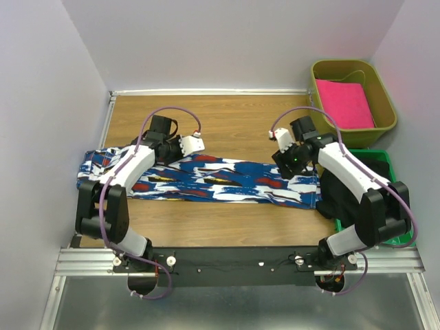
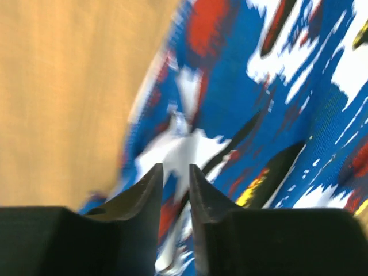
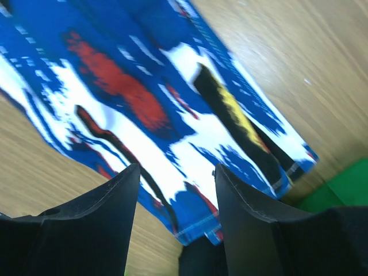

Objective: Fold and stack the mixed laundry pile
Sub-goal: Fold the trousers at the center of the board.

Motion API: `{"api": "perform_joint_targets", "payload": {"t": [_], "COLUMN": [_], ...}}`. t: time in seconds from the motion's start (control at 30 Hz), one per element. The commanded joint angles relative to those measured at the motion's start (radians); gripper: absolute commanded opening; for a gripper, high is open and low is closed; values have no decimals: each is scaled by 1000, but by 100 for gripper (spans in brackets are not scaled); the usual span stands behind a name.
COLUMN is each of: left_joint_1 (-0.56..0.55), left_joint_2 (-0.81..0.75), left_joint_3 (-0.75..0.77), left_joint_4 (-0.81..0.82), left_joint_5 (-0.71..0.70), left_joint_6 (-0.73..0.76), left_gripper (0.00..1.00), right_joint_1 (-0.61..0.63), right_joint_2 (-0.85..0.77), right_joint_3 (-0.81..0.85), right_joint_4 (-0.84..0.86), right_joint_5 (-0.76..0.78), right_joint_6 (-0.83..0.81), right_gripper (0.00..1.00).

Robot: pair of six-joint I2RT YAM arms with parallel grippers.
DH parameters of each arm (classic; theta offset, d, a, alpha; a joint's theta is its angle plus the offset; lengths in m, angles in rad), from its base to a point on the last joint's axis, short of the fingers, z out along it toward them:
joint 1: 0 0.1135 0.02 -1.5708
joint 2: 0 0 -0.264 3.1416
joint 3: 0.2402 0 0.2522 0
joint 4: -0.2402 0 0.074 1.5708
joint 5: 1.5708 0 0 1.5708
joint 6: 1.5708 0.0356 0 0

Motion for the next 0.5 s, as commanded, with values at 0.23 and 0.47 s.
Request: {"api": "perform_joint_targets", "payload": {"t": [0.23,0.47], "left_joint_1": [95,103], "left_joint_2": [53,32], "left_joint_3": [-299,-325], "left_joint_4": [133,145], "left_joint_5": [-196,-202], "left_joint_6": [76,125], "left_gripper": [21,32], "right_joint_1": [-175,-204], "right_joint_2": [108,200], "right_joint_3": [92,100], "right_joint_4": [-94,-90], "right_joint_5": [60,91], "right_joint_6": [-135,-213], "right_gripper": [57,50]}}
